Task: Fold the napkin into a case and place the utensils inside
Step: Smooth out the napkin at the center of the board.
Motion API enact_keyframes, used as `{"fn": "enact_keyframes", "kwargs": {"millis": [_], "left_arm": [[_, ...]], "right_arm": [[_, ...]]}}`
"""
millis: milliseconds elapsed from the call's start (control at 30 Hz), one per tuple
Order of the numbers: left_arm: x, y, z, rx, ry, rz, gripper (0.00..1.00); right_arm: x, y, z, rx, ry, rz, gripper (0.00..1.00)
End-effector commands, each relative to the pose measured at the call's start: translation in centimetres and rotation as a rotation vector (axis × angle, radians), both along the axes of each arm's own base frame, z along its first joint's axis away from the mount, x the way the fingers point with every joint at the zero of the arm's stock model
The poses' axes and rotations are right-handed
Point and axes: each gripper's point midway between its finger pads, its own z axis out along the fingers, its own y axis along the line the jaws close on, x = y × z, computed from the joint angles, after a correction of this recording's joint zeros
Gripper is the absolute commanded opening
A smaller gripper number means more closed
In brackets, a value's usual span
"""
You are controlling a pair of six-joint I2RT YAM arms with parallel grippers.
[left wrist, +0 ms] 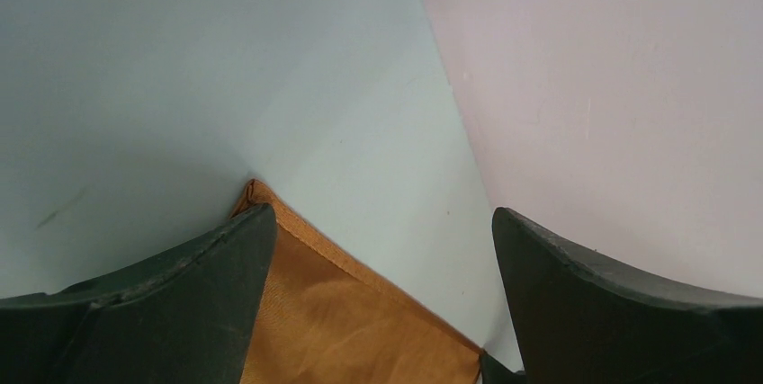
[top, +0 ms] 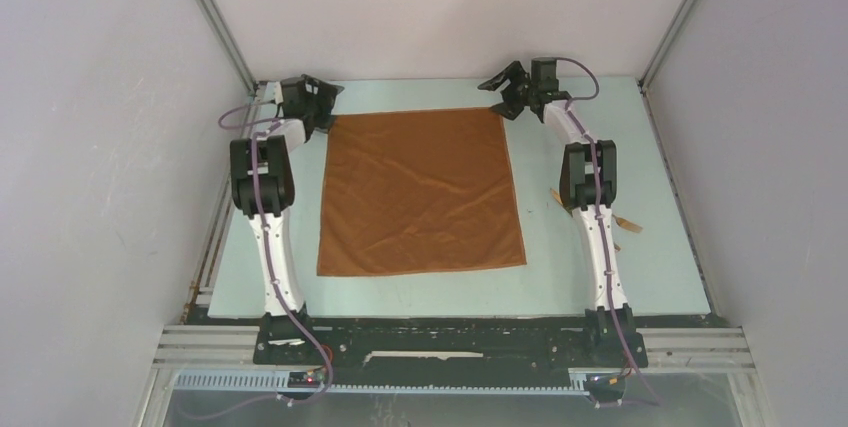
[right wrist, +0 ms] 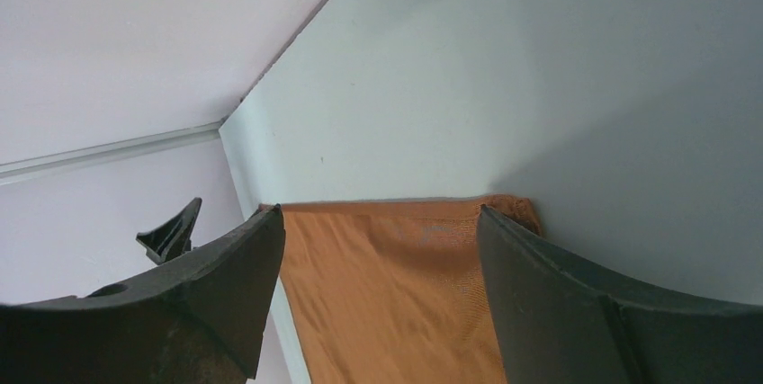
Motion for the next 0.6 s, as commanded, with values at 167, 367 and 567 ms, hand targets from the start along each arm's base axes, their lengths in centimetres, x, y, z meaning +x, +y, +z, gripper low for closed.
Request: {"fn": "enact_keyframes", "kwargs": {"millis": [167,367,567], "left_arm": [[-2.1,-0.7,6.6,0.203,0.035,-0.175,1.00],[-12.3,-3.4,11.6,0.273,0.075,-0.220,1.00],[-24.3,-9.7,11.9,0.221,0.073,-0.321,1.00]], "right_arm": [[-1.5,0.3,6.0,-0.191,-0.137,0.142,0.94],[-13.3,-3.1,11.6,-0.653,-0.025,0.157,1.00],[-29.0,-4.6,11.3,-0.893,0.194,0.193,1.00]]}}
